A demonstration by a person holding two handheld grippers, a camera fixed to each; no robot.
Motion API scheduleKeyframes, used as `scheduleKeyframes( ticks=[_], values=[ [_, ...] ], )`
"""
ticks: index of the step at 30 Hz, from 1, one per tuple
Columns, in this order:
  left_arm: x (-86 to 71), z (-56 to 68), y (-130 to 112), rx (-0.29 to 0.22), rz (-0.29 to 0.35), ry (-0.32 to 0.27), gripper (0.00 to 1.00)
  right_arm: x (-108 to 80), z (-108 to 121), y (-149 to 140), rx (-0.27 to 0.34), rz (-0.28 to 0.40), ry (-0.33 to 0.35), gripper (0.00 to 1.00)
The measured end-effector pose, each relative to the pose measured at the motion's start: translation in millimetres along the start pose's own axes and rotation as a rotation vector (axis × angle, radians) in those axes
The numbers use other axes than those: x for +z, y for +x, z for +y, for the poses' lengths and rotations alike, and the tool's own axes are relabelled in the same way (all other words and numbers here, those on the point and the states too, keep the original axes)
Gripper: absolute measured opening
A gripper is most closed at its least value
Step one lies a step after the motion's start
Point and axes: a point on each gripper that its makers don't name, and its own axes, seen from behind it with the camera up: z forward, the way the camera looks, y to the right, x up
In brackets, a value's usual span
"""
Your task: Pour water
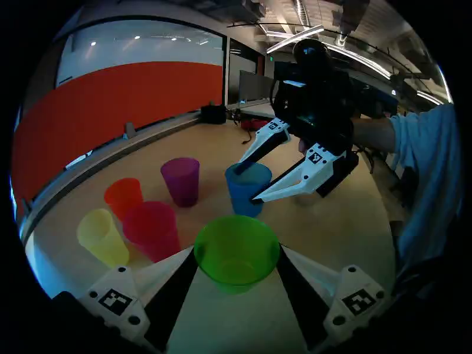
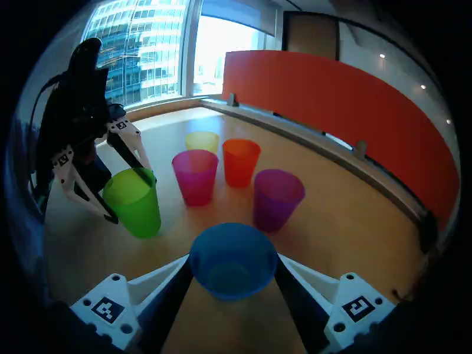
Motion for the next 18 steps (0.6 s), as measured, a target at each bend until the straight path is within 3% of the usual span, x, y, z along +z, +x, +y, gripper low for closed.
scheduleKeyframes(
  ticks=[18],
  values=[
    [-44.9, -11.1, 51.9, -0.007, 0.146, 0.076, 0.88, -51.5, -4.4, 78.1, -0.022, 0.166, -0.046, 0.93]
  ],
)
